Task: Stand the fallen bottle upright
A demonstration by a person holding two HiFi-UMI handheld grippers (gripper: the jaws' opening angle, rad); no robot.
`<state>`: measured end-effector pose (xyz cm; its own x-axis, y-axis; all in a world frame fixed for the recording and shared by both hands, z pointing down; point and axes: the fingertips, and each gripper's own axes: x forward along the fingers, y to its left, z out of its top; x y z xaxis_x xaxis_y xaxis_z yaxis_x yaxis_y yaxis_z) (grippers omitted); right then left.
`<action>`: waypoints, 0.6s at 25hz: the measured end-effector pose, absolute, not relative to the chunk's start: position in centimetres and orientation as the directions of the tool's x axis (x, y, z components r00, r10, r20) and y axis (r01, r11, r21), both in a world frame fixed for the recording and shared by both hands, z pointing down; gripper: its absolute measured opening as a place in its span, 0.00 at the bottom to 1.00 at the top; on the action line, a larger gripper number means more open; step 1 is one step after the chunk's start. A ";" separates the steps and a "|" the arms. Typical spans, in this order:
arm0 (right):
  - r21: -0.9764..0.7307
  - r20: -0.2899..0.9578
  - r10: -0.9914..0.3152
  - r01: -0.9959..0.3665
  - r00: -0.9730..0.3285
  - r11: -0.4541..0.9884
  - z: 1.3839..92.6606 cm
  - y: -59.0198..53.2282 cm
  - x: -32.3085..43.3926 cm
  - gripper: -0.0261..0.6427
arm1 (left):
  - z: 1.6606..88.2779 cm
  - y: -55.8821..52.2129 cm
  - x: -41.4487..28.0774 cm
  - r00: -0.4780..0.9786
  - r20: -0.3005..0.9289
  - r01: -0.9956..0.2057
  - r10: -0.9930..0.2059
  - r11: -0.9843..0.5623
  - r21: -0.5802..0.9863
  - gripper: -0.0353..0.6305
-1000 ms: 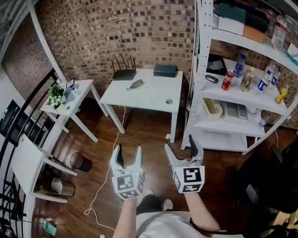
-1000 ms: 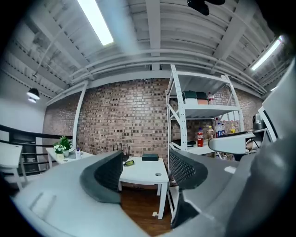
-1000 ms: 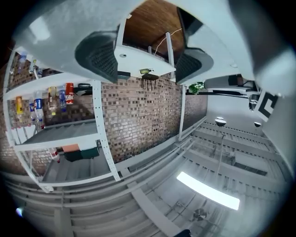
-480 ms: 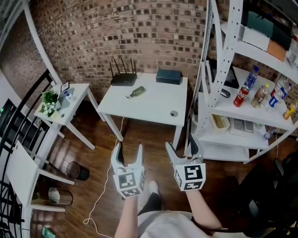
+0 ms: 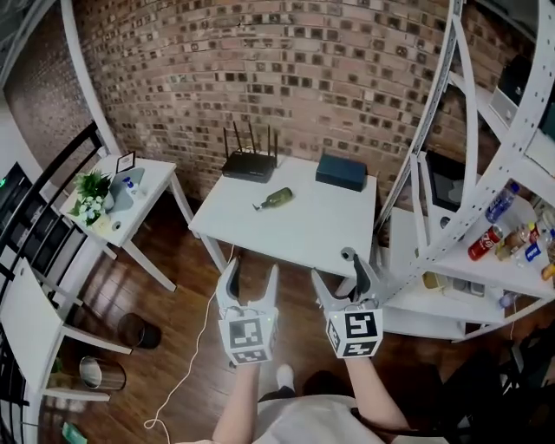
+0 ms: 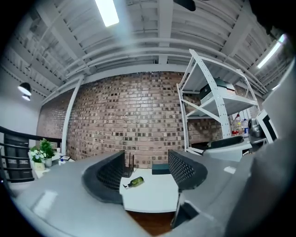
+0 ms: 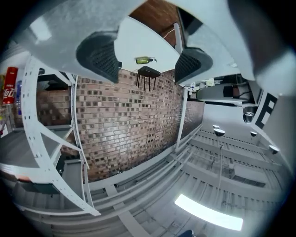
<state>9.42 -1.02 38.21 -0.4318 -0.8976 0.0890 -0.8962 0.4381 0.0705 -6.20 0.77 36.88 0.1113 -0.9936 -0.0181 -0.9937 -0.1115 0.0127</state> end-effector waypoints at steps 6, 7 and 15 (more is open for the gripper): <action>0.011 0.169 -0.821 -0.832 -0.545 0.554 41.3 -5.8 6.2 0.53 | 39.7 -4.7 -7.0 0.121 0.039 -0.991 -0.992 -0.118 0.062 0.52; 0.015 0.170 -0.819 -0.829 -0.548 0.559 41.5 -7.0 6.0 0.53 | 40.0 -5.7 -7.2 0.114 0.041 -0.992 -0.993 -0.111 0.066 0.52; -0.005 0.193 -0.767 -0.782 -0.612 0.623 43.7 -19.4 3.4 0.53 | 42.2 -16.6 -10.2 0.027 0.097 -0.998 -0.995 -0.020 0.064 0.52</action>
<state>3.43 -19.38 43.66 -0.6118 -0.7670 0.1931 -0.7824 0.6227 -0.0054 -10.25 -16.60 42.17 0.0265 -0.9949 0.0974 -0.9977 -0.0203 0.0643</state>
